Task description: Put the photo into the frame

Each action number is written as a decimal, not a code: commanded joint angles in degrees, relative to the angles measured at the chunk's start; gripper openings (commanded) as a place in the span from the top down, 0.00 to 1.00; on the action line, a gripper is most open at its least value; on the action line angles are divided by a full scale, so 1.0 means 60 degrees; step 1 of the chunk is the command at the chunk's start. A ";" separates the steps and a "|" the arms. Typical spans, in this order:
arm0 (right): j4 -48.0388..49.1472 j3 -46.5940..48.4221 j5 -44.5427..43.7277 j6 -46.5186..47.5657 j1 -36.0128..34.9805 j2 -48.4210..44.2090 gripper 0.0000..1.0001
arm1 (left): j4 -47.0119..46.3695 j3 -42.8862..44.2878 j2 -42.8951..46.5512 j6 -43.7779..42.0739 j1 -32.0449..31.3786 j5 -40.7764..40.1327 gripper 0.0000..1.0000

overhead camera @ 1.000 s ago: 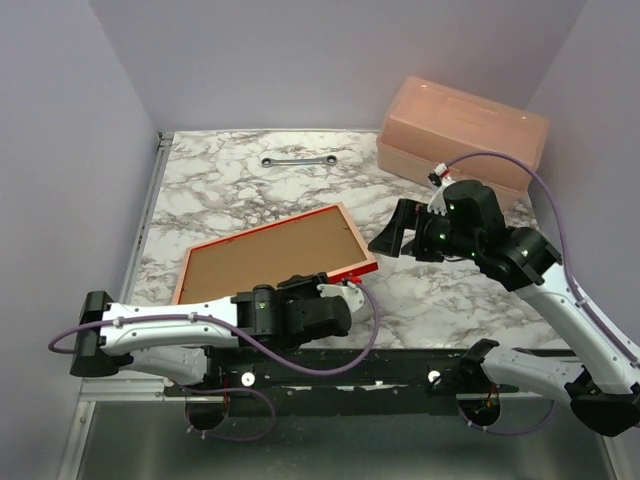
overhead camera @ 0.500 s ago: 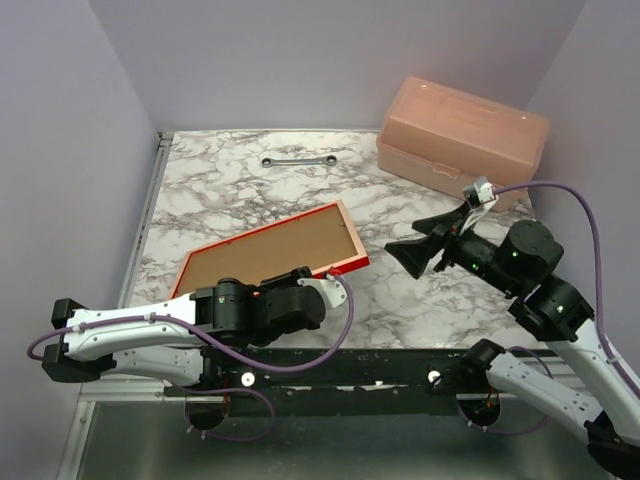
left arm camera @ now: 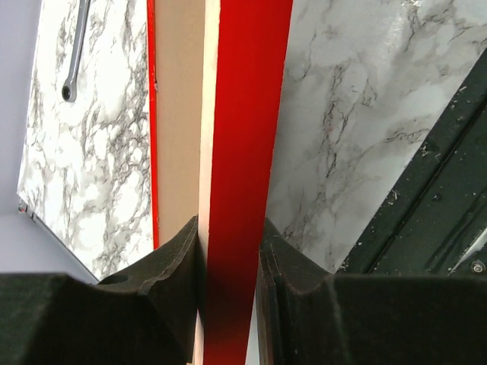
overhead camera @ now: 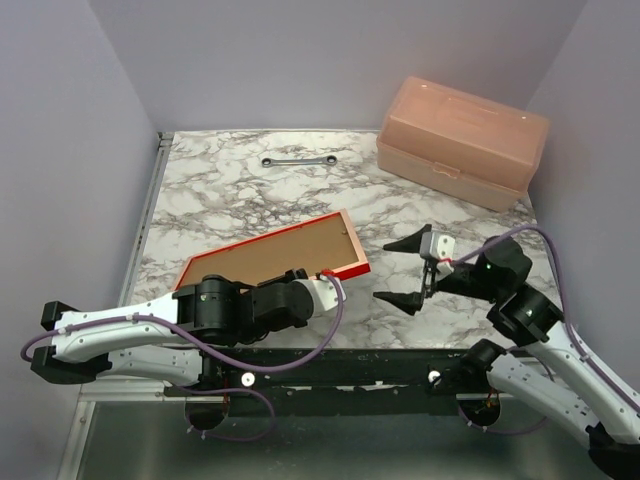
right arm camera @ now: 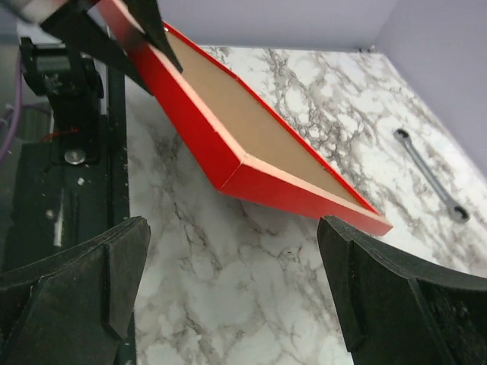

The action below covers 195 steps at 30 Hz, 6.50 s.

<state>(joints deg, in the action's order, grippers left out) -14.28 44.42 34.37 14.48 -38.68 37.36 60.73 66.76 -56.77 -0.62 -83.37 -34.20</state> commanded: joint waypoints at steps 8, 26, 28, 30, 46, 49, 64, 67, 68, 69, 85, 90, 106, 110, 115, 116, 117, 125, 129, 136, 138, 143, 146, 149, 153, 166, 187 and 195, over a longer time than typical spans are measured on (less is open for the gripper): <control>0.3298 -0.1108 0.2063 0.2513 -0.0040 0.0525 0.00 | -0.0660 0.1011 0.0004 0.0779 -0.0004 0.1351 1.00; 0.4022 -0.0863 0.3996 0.2304 -0.0053 0.2063 0.60 | -0.0762 0.1337 0.0012 0.0690 -0.0006 0.1718 1.00; 0.3861 -0.0807 0.4002 0.2303 -0.0052 0.2064 0.66 | -0.0801 0.1360 0.0037 0.0667 -0.0006 0.1701 1.00; 0.3670 -0.0719 0.4013 0.2318 -0.0056 0.2041 0.79 | -0.0842 0.1379 0.0067 0.0661 -0.0009 0.1650 1.00; 0.3250 0.0365 0.2173 -0.1759 -0.0040 0.2316 0.99 | -0.2271 0.2629 0.0104 0.0405 -0.0006 0.0649 0.07; 0.2965 0.0724 0.2159 -0.2720 -0.0043 0.2837 0.99 | -0.2979 0.2971 0.0022 0.0471 -0.0006 0.0934 0.03; 0.1987 0.1095 0.0631 -0.5718 0.0382 0.4104 0.99 | -0.4657 0.1879 0.0667 0.3201 0.0664 0.1926 0.02; 0.1962 0.0715 0.0036 -0.6378 0.0789 0.3906 0.99 | -0.4763 0.1249 0.0821 0.4182 0.1634 0.3023 0.03; 0.1941 0.0566 -0.0040 -0.6599 0.0960 0.3882 0.99 | -0.4810 0.1076 0.0856 0.4608 0.1993 0.3512 0.04; 0.1926 0.0420 -0.0064 -0.6776 0.1169 0.3854 0.99 | -0.4864 0.0787 0.0880 0.4906 0.2387 0.3908 0.04; 0.1899 -0.2905 -0.1569 -0.8598 0.3317 0.3238 0.99 | -0.5083 -0.2743 -0.0006 0.8575 0.5120 0.6196 0.05; 0.1900 -0.3465 -0.1902 -0.8545 0.3652 0.3547 0.99 | -0.5192 -0.3555 -0.0133 0.8887 0.5552 0.6283 0.04; 0.1256 -0.3331 -0.3106 -0.8248 0.3853 0.4956 0.54 | -0.3815 -0.4257 0.0170 0.8908 0.6433 0.5368 0.02; 0.0799 -0.2953 -0.3224 -0.8139 0.3857 0.5393 0.37 | -0.3623 -0.4335 0.0223 0.8949 0.6538 0.5233 0.01; 0.0060 -0.2325 -0.3536 -0.8044 0.3861 0.6017 0.05 | -0.3408 -0.4576 0.0406 0.9119 0.6693 0.5088 0.01; 0.0017 -0.2252 -0.3536 -0.8017 0.3857 0.6082 0.00 | -0.3359 -0.4640 0.0455 0.9165 0.6745 0.5071 0.02; 0.0007 -0.2195 -0.3524 -0.8002 0.3853 0.6117 0.00 | -0.3319 -0.4731 0.0506 0.9209 0.6843 0.5069 0.01; 0.0027 -0.1463 -0.3303 -0.7724 0.3855 0.6511 0.00 | -0.2975 -0.5456 0.0866 0.9545 0.7677 0.5293 0.01; 0.0014 -0.0972 -0.2944 -0.7561 0.3853 0.7053 0.00 | -0.2880 -0.5881 0.1015 0.9769 0.8284 0.5402 0.02; 0.0296 -0.0495 -0.2158 -0.7456 0.3857 0.8117 0.00 | -0.3491 -0.6755 0.1218 0.9672 0.9338 0.6300 0.02; 0.0371 -0.0432 -0.1864 -0.7470 0.3845 0.8374 0.00 | -0.3959 -0.6994 0.1272 0.9611 0.9547 0.6636 0.02; 0.0850 -0.0573 -0.0949 -0.7596 0.3830 0.8851 0.02 | -0.4913 -0.7278 0.1052 0.9483 0.9819 0.7281 0.03; 0.1043 -0.0784 -0.0673 -0.7669 0.3812 0.8870 0.03 | -0.5197 -0.7173 0.0656 0.9327 0.9880 0.7408 0.03; 0.1105 -0.1017 -0.0548 -0.7771 0.3795 0.8699 0.03 | -0.5556 -0.7015 0.0161 0.9191 0.9896 0.7573 0.03; 0.1177 -0.1463 -0.0293 -0.8120 0.3797 0.8349 0.03 | -0.6090 -0.6704 -0.0530 0.8979 0.9901 0.7883 0.04; 0.0496 -0.3054 0.0404 -0.9102 0.3795 0.6229 0.04 | -0.6762 -0.4870 -0.2611 0.8156 0.9897 0.8797 0.04; -0.0758 -0.4255 0.0407 -0.9655 0.3625 0.3730 0.08 | -0.6195 -0.0804 -0.6815 0.7381 0.8817 0.8747 0.04; -0.1153 -0.3986 0.0570 -0.9339 0.3046 0.3659 0.10 | -0.5273 0.0123 -0.7281 0.6826 0.8827 0.8042 0.04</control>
<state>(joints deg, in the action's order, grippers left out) -20.10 20.95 31.44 -40.51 -17.28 58.65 30.83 63.92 -99.88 38.81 -26.94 6.04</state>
